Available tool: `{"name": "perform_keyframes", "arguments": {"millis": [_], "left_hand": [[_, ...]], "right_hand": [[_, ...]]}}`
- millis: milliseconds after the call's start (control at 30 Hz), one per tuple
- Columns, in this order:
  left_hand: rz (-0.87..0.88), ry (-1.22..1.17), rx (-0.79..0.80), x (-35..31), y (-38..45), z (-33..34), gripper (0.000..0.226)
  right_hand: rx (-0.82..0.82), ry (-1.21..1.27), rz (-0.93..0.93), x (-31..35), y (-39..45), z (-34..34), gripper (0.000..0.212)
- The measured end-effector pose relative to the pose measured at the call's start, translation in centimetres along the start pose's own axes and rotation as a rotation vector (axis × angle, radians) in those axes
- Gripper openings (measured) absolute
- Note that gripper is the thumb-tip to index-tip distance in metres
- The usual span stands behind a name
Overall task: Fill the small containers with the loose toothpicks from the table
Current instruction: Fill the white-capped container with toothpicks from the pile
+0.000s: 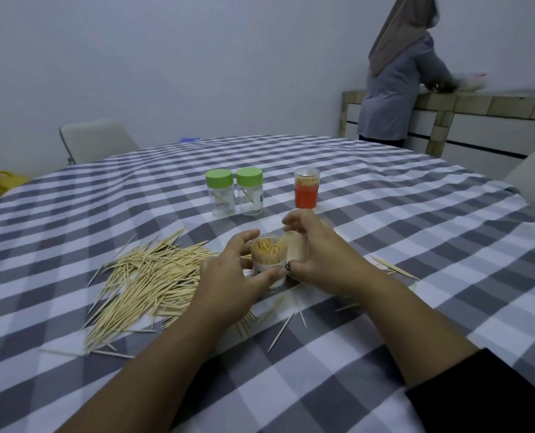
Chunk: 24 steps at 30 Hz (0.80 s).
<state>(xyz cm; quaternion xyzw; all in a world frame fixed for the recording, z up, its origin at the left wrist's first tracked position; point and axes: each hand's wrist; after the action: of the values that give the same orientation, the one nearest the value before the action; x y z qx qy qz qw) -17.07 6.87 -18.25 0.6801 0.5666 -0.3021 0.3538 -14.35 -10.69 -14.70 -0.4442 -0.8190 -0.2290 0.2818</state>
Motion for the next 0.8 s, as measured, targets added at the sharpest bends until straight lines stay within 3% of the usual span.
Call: {"name": "perform_keyframes", "arguments": {"millis": [167, 300, 433, 633, 800], "left_hand": [[0.0, 0.002, -0.014, 0.2, 0.1, 0.0, 0.07], [0.01, 0.009, 0.0, 0.1, 0.0, 0.0, 0.069], [0.026, -0.013, 0.004, 0.0, 0.0, 0.1, 0.07], [0.053, -0.043, -0.013, 0.0, 0.1, 0.1, 0.055], [0.068, -0.116, 0.051, -0.1, 0.1, -0.2, 0.061]], "right_hand": [[-0.029, 0.234, -0.034, -0.1, -0.2, -0.8, 0.074], [-0.112, 0.466, -0.089, 0.2, 0.0, -0.9, 0.061], [-0.162, 0.385, -0.14, 0.9, 0.3, 0.7, 0.049], [-0.112, 0.187, -0.197, 1.6, 0.6, 1.9, 0.033], [0.023, 0.693, -0.109, 1.4, 0.6, 1.1, 0.024]]}}
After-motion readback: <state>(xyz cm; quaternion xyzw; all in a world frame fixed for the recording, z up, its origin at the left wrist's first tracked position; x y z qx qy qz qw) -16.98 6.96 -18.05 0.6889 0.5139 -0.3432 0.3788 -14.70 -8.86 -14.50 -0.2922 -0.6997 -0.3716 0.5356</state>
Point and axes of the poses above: each hand's wrist, its own y-axis towards the middle knuckle, its own z-axis out of the palm, x = y × z, and after that the axes turned 11 degrees about x, right-handed
